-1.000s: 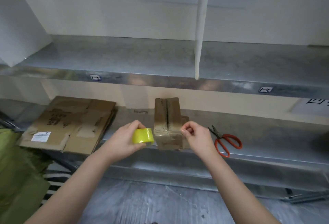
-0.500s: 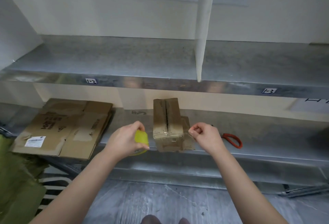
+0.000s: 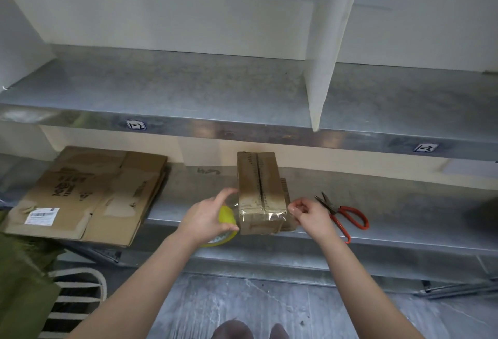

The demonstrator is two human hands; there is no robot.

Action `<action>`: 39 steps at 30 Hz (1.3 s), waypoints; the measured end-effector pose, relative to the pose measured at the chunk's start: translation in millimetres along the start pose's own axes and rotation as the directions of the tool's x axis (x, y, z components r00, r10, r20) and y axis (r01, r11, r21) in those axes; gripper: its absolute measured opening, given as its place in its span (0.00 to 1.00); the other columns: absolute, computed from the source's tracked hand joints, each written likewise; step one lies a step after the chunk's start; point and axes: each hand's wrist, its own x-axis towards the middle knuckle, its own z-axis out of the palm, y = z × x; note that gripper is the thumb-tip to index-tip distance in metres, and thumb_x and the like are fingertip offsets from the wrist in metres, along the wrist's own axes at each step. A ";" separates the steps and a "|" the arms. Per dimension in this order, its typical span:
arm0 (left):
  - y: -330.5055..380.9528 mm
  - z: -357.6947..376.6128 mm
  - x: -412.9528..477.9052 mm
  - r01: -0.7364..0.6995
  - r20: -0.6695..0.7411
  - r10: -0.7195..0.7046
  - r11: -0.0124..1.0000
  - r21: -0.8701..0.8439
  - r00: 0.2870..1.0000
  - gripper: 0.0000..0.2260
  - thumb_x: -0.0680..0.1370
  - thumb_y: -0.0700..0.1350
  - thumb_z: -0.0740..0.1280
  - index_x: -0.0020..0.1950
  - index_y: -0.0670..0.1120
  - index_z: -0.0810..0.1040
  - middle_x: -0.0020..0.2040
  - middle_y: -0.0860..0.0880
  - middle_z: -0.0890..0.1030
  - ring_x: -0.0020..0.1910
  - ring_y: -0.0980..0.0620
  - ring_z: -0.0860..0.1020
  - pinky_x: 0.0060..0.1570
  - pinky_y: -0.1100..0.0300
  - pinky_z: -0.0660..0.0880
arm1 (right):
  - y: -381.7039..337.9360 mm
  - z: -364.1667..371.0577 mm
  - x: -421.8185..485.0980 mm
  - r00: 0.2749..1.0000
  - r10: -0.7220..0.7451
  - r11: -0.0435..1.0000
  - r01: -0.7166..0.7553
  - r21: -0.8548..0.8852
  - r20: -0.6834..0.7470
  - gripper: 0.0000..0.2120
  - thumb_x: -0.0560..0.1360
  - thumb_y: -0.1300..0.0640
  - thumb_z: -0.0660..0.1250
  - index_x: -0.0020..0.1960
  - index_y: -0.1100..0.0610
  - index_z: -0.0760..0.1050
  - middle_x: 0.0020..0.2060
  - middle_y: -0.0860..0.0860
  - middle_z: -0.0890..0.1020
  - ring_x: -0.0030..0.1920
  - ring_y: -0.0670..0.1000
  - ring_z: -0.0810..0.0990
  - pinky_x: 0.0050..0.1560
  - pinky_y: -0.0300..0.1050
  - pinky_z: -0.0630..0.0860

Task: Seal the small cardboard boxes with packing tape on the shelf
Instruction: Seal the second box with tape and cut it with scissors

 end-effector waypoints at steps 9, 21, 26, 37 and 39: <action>0.2 4.0 4.8 -0.140 0.006 0.141 0.981 0.134 0.990 0.34 0.73 0.61 0.69 0.74 0.67 0.56 0.62 0.54 0.76 0.62 0.50 0.74 0.60 0.54 0.71 | 0.0 26.3 -11.7 0.984 0.022 0.971 0.021 0.239 -0.178 0.08 0.75 0.61 0.69 0.52 0.53 0.74 0.51 0.52 0.77 0.52 0.51 0.78 0.53 0.49 0.78; -6.3 11.2 4.8 -0.135 -0.095 0.127 0.987 -0.083 0.987 0.36 0.67 0.60 0.76 0.72 0.64 0.65 0.63 0.57 0.75 0.62 0.56 0.73 0.60 0.57 0.71 | 29.3 30.7 -52.2 0.966 -0.247 0.960 0.255 0.117 -0.083 0.30 0.76 0.63 0.65 0.71 0.37 0.66 0.66 0.38 0.73 0.65 0.34 0.70 0.65 0.31 0.66; -7.8 12.5 -0.5 -0.080 -0.112 0.069 0.992 -0.093 0.991 0.37 0.66 0.59 0.77 0.70 0.65 0.64 0.63 0.59 0.76 0.59 0.59 0.74 0.57 0.59 0.71 | 93.0 -21.6 -27.0 0.967 -0.213 0.885 0.132 -0.447 -0.137 0.25 0.79 0.49 0.62 0.75 0.52 0.66 0.73 0.52 0.68 0.75 0.54 0.61 0.75 0.50 0.59; -5.5 13.7 6.1 -0.041 -0.087 0.039 0.999 -0.020 0.995 0.39 0.64 0.61 0.77 0.71 0.66 0.62 0.60 0.61 0.75 0.57 0.63 0.72 0.55 0.63 0.68 | 159.4 -66.2 26.5 0.994 -0.106 0.677 0.051 -0.735 -0.029 0.29 0.81 0.40 0.52 0.78 0.51 0.56 0.74 0.51 0.65 0.75 0.54 0.60 0.72 0.51 0.59; -4.2 14.3 5.8 -0.035 -0.081 0.034 0.999 -0.010 0.996 0.40 0.63 0.62 0.77 0.71 0.66 0.62 0.60 0.61 0.76 0.58 0.63 0.72 0.55 0.63 0.69 | 155.5 -62.4 26.6 0.993 -0.076 0.662 -0.017 -0.750 -0.090 0.29 0.81 0.39 0.53 0.77 0.52 0.59 0.70 0.51 0.69 0.71 0.54 0.66 0.65 0.51 0.64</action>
